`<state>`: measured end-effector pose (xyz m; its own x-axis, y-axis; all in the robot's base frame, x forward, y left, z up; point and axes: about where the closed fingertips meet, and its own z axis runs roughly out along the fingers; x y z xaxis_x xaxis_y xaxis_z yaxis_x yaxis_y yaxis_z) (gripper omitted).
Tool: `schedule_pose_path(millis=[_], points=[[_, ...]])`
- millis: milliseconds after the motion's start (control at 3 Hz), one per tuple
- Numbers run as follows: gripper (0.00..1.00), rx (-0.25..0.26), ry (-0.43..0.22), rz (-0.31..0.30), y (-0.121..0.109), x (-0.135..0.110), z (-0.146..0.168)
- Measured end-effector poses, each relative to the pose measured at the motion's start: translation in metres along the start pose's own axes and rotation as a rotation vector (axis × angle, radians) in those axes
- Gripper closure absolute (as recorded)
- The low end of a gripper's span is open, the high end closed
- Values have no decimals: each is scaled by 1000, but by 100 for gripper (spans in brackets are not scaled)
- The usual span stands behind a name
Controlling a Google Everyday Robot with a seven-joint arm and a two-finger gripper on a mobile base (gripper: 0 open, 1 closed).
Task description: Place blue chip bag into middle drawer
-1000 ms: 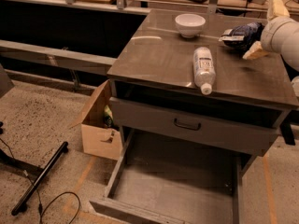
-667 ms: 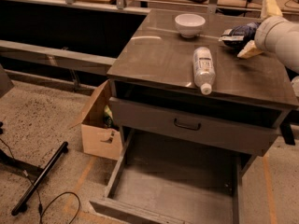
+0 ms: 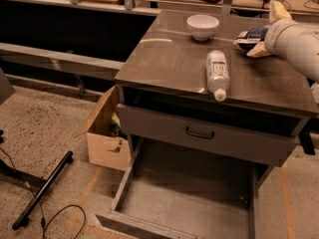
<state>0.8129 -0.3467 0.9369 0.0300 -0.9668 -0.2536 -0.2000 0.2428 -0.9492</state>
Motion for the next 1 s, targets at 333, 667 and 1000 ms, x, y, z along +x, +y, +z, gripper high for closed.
schedule_pose_path(millis=[333,667,1000], points=[[30,3,-18,4,4,-3,7],[53,-5,-39,10,10,-7,11],[77,-14,-65,18,15,-14,15]])
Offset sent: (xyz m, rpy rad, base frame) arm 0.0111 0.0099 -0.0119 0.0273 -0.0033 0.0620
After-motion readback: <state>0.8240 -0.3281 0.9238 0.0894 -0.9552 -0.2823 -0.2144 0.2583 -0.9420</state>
